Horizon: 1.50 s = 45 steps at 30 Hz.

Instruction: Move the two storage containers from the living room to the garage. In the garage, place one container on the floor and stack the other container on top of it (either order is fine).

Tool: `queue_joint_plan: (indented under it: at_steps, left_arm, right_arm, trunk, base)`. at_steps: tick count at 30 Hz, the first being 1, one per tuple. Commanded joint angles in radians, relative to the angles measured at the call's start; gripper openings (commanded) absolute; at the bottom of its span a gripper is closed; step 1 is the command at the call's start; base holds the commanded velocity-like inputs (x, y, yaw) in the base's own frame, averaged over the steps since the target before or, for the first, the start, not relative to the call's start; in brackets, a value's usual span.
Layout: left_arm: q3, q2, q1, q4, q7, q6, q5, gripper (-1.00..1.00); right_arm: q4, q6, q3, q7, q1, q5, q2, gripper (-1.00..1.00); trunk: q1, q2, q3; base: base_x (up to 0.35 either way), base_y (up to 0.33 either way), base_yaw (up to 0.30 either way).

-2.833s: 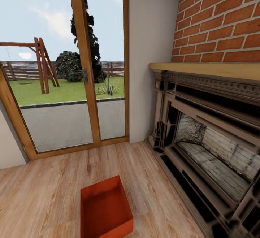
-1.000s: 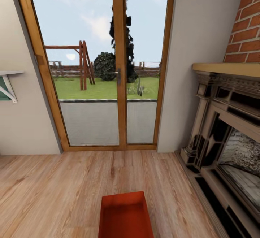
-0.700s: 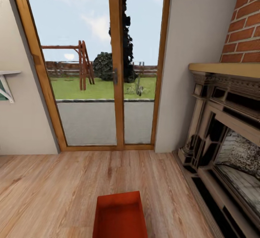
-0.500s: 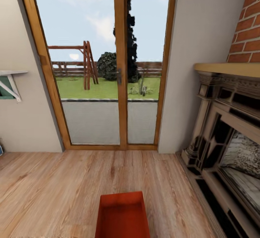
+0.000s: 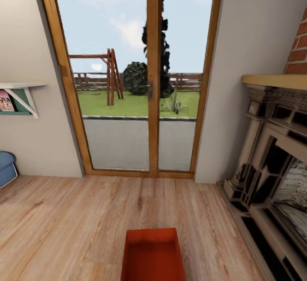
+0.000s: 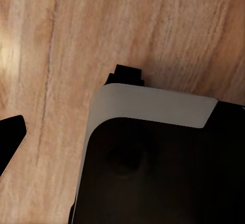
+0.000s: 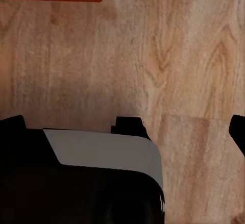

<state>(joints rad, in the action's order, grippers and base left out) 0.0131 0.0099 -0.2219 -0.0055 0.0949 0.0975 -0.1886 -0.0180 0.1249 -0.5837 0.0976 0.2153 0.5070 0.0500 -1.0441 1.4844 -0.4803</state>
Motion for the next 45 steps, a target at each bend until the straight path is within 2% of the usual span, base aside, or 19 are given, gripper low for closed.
queue_joint_plan:
  at_steps: [1, 12, 24, 45]
  left_arm:
    - [0.001, 0.0, 0.0, -0.001, 0.002, 0.004, -0.006, 1.0]
    - [0.001, -0.001, 0.0, -0.001, 0.002, 0.004, -0.006, 1.0]
    - [0.001, -0.001, 0.0, -0.001, 0.002, 0.004, -0.006, 1.0]
    - [0.001, 0.001, 0.0, -0.001, 0.002, 0.004, -0.006, 1.0]
  right_arm:
    - [-0.002, 0.004, -0.008, 0.002, 0.001, 0.009, 0.001, 1.0]
    - [-0.002, 0.004, -0.008, 0.002, 0.001, 0.01, 0.001, 1.0]
    - [-0.002, 0.004, -0.008, 0.002, 0.001, 0.011, 0.001, 1.0]
    - [-0.002, 0.004, -0.008, -0.004, 0.001, 0.01, -0.002, 1.0]
  trunk:
    - [0.0, 0.001, -0.001]
    - [0.0, 0.001, -0.001]
    - [0.0, 0.001, -0.001]
    - [0.0, 0.001, -0.001]
  base:
    - [0.06, 0.13, 0.002]
    - [0.011, 0.025, -0.009]
    - [0.0, 0.0, -0.171]
    - [0.0, 0.0, -0.004]
